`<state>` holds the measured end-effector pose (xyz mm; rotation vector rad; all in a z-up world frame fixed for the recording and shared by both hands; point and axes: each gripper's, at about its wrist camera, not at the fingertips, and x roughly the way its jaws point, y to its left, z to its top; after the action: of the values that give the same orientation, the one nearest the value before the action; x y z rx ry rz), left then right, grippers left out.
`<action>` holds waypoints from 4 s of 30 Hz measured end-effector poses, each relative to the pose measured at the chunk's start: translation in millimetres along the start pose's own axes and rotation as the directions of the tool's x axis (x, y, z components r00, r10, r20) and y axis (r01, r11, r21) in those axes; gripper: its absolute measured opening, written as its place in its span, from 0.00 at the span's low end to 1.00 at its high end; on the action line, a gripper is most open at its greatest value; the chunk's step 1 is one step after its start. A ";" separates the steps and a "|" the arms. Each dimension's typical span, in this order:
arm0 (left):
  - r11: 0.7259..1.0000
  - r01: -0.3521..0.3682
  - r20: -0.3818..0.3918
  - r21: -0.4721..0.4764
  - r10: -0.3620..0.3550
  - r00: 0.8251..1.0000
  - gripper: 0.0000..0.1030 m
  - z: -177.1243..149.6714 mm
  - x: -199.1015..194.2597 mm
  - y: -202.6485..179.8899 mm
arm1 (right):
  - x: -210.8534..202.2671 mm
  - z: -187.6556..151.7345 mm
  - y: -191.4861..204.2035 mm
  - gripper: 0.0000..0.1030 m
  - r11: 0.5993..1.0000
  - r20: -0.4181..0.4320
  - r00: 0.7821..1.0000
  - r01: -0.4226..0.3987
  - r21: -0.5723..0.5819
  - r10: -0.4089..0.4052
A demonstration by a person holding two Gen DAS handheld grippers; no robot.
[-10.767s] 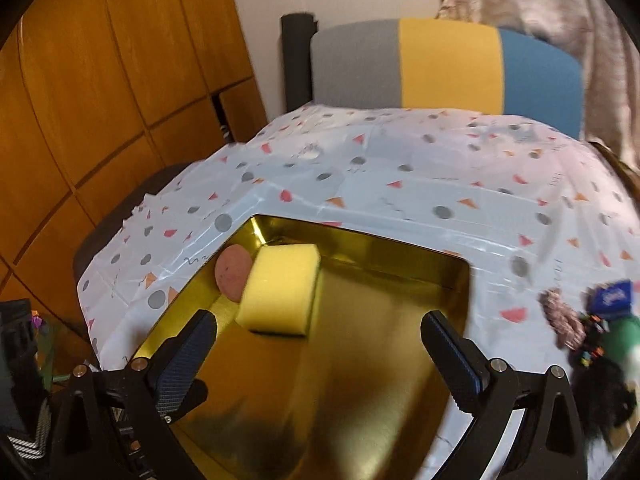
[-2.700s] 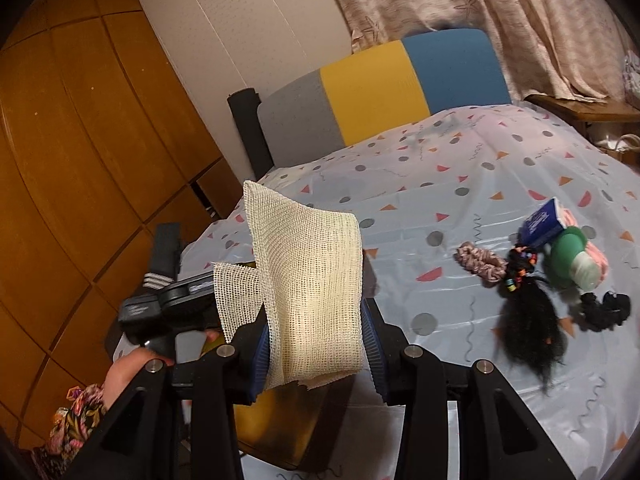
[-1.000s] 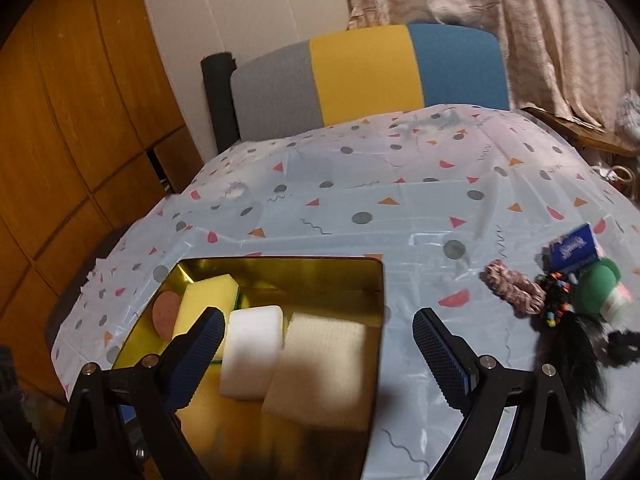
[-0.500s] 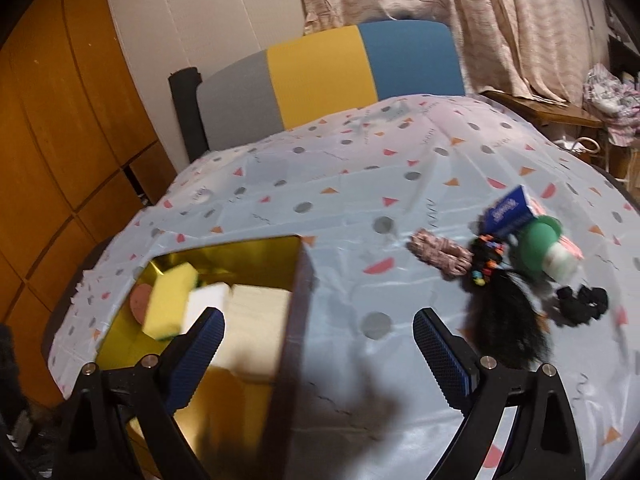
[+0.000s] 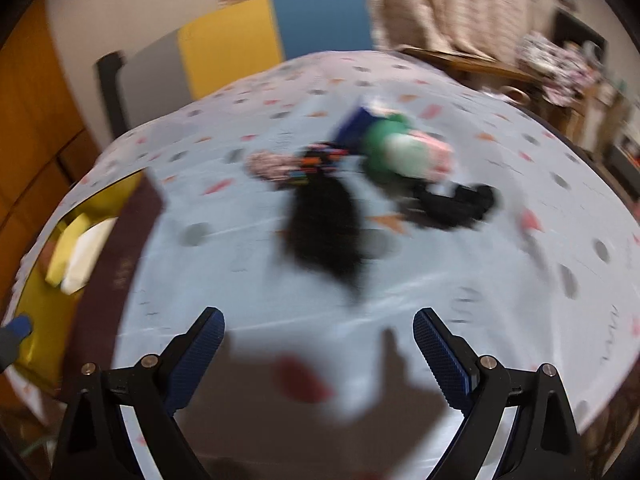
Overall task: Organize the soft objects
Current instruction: 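Grasp the black fabric scrunchie with the right tool, then grasp the black beaded hairpiece with the left tool while the right tool holds the scrunchie, then carry the beaded hairpiece into the gold tray and open the left tool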
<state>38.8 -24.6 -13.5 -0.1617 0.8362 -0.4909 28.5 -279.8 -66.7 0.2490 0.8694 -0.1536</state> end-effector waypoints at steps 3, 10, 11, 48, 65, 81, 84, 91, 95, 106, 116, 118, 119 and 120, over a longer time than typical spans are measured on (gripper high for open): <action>1.000 0.023 -0.030 0.006 -0.023 0.999 0.79 -0.7 8.4 -15.3 | 0.1 9.0 -35.4 0.93 0.997 0.015 0.998 0.054 0.053 -0.055; 0.998 0.045 -0.075 0.034 -0.042 0.996 0.79 -1.4 22.1 -49.6 | 11.3 51.5 -83.5 0.93 0.989 0.042 0.993 0.103 0.107 -0.108; 0.998 0.047 -0.081 0.035 -0.044 0.996 0.79 -1.5 23.7 -52.5 | 14.0 57.4 -86.2 0.94 0.989 0.045 0.993 0.105 0.105 -0.110; 1.000 -0.019 -0.195 0.010 0.021 0.981 0.80 69.8 125.6 -105.6 | 69.1 63.1 -106.5 0.30 0.993 0.097 0.995 -0.024 0.112 0.013; 0.983 -0.133 -0.268 0.123 0.162 0.950 0.80 103.9 252.7 -123.3 | 68.6 59.3 -113.7 0.30 0.989 0.130 0.991 -0.052 0.136 0.035; 0.985 -0.123 -0.201 0.121 0.146 0.969 0.29 68.7 228.0 -101.4 | 69.8 58.8 -114.0 0.30 0.990 0.132 0.991 -0.047 0.134 0.030; 0.986 -0.099 -0.182 0.138 0.123 0.975 0.28 57.1 210.6 -103.3 | 69.9 58.9 -113.7 0.30 0.990 0.131 0.991 -0.045 0.133 0.028; 0.998 -0.012 -0.181 0.067 0.024 0.983 0.27 38.4 173.8 -91.4 | 69.6 58.6 -112.2 0.30 0.991 0.128 0.992 -0.033 0.127 0.017; 0.999 0.021 -0.167 0.031 -0.016 0.986 0.27 27.6 151.2 -81.5 | 69.5 58.6 -112.2 0.30 0.992 0.128 0.992 -0.030 0.125 0.014; 0.998 0.055 -0.097 -0.044 -0.059 0.994 0.27 21.8 96.1 -50.5 | 69.2 58.1 -109.8 0.30 0.993 0.125 0.992 -0.012 0.118 -0.003; 0.980 -0.062 0.033 -0.187 0.069 0.997 0.27 31.9 21.7 31.3 | 70.0 58.9 -107.6 0.30 0.994 0.118 0.993 0.005 0.110 -0.018; 0.969 -0.112 0.042 -0.220 0.124 0.991 0.27 31.7 12.0 52.1 | 69.9 59.0 -107.6 0.30 0.994 0.118 0.993 0.005 0.109 -0.018; 0.962 -0.131 0.048 -0.239 0.146 0.988 0.27 31.4 7.2 63.4 | 69.9 59.0 -107.6 0.30 0.994 0.118 0.993 0.006 0.109 -0.019; 0.954 -0.149 0.052 -0.260 0.168 0.984 0.27 31.3 2.6 75.1 | 69.9 59.0 -107.3 0.30 0.994 0.118 0.993 0.008 0.107 -0.021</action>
<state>90.1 38.4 -18.9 -0.3456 0.8310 -0.2231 91.3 -401.5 -100.5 0.3304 0.7458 -0.2266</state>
